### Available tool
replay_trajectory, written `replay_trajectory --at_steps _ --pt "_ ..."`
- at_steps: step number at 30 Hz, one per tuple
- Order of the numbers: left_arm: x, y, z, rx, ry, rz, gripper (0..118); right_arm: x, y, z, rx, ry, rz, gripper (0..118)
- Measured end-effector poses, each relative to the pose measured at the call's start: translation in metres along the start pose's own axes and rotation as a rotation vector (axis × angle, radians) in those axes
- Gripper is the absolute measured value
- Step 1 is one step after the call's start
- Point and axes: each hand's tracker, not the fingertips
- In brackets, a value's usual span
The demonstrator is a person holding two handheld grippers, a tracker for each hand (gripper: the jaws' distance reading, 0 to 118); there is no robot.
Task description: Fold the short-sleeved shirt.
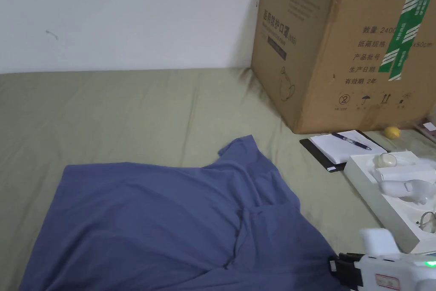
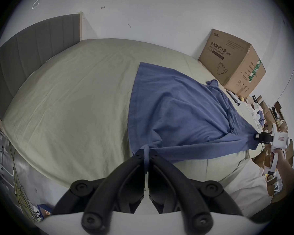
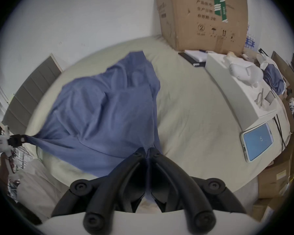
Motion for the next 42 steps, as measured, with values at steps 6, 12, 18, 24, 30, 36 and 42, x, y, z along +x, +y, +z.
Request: replay_trajectory --at_steps 6,12,18,24,30,36,42 --pt "0.002 0.002 0.017 0.068 -0.013 0.009 1 -0.006 -0.015 0.040 0.040 -0.016 0.029 6" --pt "0.006 0.024 0.018 0.108 -0.026 0.012 1 -0.016 0.003 0.057 0.118 0.009 0.013 6" --pt "0.003 0.087 -0.038 0.040 0.034 -0.001 1 -0.025 0.089 0.014 0.089 -0.022 0.032 6" --pt "-0.002 0.143 -0.145 -0.045 0.066 -0.041 1 -0.017 0.162 -0.113 -0.107 -0.052 0.010 6" --pt "-0.009 0.147 -0.217 -0.152 0.091 -0.069 24 -0.005 0.160 -0.198 -0.223 -0.121 -0.074 17" --pt "-0.009 0.143 -0.185 -0.031 0.068 -0.038 113 -0.011 0.152 -0.171 -0.053 -0.129 -0.095 109" --pt "0.002 0.119 -0.082 0.183 -0.041 0.048 105 -0.054 0.121 -0.061 0.173 -0.082 -0.011 103"
